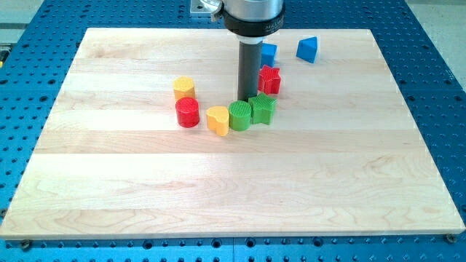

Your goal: Adjust the green star below the red star

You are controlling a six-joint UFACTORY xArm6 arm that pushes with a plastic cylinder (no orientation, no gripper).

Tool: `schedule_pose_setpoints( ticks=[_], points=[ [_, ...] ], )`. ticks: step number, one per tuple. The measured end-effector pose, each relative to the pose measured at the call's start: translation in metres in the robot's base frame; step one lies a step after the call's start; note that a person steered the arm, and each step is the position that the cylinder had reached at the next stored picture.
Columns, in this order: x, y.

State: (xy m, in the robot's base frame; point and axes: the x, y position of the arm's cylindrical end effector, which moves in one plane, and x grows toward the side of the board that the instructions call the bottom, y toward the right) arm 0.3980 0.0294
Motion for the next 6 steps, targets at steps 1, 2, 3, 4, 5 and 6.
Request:
schedule_pose_setpoints(
  ticks=[1, 2, 3, 4, 5, 6],
  points=[
    [0.0, 0.004],
    [0.0, 0.012],
    [0.001, 0.024],
    [0.002, 0.031],
    [0.002, 0.035],
    [0.002, 0.043]
  ],
)
